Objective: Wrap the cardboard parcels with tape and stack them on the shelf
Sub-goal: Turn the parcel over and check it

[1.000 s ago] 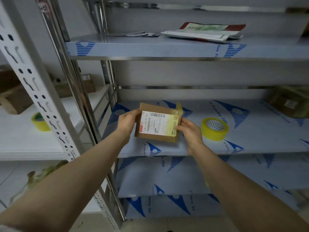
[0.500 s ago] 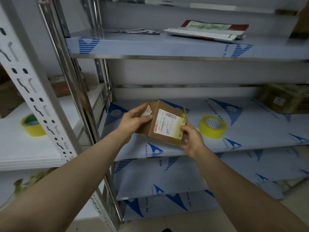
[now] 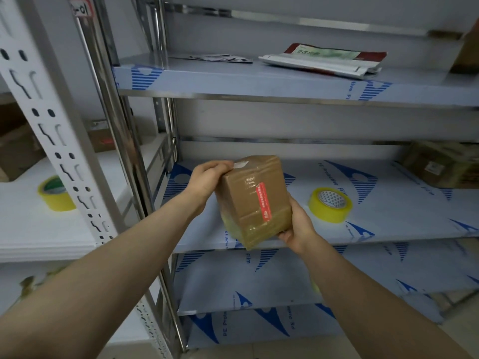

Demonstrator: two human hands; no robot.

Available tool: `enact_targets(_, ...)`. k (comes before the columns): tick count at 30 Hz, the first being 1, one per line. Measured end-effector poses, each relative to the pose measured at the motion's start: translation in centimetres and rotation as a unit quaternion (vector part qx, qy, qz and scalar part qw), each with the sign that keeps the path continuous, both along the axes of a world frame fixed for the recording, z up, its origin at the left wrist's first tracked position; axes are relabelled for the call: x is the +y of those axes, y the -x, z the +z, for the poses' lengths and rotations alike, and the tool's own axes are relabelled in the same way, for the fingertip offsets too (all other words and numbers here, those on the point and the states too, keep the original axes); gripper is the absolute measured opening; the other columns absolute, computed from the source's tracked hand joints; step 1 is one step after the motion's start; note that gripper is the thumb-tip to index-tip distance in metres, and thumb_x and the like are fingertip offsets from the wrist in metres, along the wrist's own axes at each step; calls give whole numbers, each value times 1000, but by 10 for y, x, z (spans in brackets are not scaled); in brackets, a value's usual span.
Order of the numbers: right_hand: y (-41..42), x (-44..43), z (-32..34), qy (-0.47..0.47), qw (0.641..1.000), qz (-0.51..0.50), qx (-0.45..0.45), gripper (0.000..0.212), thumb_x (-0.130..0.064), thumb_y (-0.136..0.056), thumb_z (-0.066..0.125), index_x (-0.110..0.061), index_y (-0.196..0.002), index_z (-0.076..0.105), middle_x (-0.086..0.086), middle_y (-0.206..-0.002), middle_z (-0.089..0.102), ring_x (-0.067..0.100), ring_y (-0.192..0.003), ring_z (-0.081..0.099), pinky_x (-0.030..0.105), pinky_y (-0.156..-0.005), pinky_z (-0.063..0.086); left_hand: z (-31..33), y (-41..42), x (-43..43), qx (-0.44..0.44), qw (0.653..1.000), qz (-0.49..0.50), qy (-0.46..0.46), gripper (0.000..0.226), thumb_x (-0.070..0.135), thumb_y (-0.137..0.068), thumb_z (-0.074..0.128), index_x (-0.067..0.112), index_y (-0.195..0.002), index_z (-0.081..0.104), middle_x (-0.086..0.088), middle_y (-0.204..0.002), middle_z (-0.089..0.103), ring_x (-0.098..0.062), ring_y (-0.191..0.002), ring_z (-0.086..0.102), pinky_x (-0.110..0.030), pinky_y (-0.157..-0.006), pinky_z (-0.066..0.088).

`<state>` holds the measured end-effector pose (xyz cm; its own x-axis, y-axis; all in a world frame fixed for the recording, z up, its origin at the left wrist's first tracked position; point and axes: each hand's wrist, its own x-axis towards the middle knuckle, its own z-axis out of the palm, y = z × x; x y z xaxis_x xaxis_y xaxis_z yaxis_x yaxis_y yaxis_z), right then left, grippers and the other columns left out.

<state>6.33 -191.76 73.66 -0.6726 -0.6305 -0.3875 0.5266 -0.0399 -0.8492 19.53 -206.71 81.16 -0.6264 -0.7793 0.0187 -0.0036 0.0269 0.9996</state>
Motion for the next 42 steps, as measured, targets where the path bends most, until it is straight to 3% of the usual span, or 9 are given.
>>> enact_targets(6,-1,6,5,25,999,22,0,55,-61,-89,46,-16,-109,69,8,-104,73,26,-100,66,44,-87,53,-3,-7,3,-33,992,-101,-65,42,71,-65,58,37,-90,62,19,-96,57,1,-90,49,-26,-80,37)
enact_targets(9,2,12,8,48,999,11,-16,59,-65,-87,47,-10,-91,69,5,-78,69,18,-70,62,32,-65,49,-10,-9,-2,-57,991,-92,-82,52,71,-59,63,37,-97,57,11,-110,54,-11,-102,48,-43,-91,38)
enact_targets(12,4,15,10,65,998,17,12,53,-57,-92,44,-8,-97,64,3,-67,61,14,-53,54,28,-50,42,-13,-10,-4,-59,989,-39,-133,47,71,-68,62,37,-99,55,5,-109,54,-14,-98,50,-46,-77,44)
enact_targets(17,6,16,11,25,989,30,142,24,-34,-95,45,-21,-104,63,-4,-93,62,12,-81,53,27,-66,37,-15,-14,-9,-55,971,-23,-233,70,81,-69,50,31,-117,51,-3,-106,57,-25,-94,53,-47,-65,50)
enact_targets(22,6,16,6,34,986,66,146,46,-25,-93,58,-24,-138,50,-5,-129,61,13,-117,57,31,-101,43,-18,-13,-17,-102,954,-36,-279,89,91,-71,25,20,-113,59,-6,-117,58,-30,-103,54,-49,-62,53)
enact_targets(25,7,16,3,23,994,19,102,49,-30,-87,66,-23,-135,54,-4,-119,66,16,-108,63,29,-88,51,-21,-13,-23,-149,967,-49,-199,74,76,-83,24,21,-122,56,-3,-123,54,-29,-121,45,-48,-93,38)
enact_targets(31,3,8,2,-12,999,-6,35,39,-43,-94,53,-17,-122,62,7,-111,70,20,-86,69,25,-51,53,-22,-9,-21,-76,972,-94,-199,28,36,-96,47,16,-110,60,-5,-97,72,-23,-94,65,-36,-76,51)
enact_targets(35,1,2,1,-7,1000,-7,27,39,-38,-98,47,-12,-121,63,10,-111,71,23,-94,69,32,-66,55,-23,-10,-20,-95,976,-68,-184,26,39,-95,52,18,-107,60,-6,-98,70,-23,-90,66,-36,-71,52)
enact_targets(42,-2,0,7,35,994,-14,100,35,-26,-98,51,-31,-133,51,-5,-112,70,14,-84,71,31,-56,56,-28,-14,-26,-108,969,-27,-219,23,36,-92,42,20,-100,56,-7,-89,65,-24,-83,61,-36,-65,47)
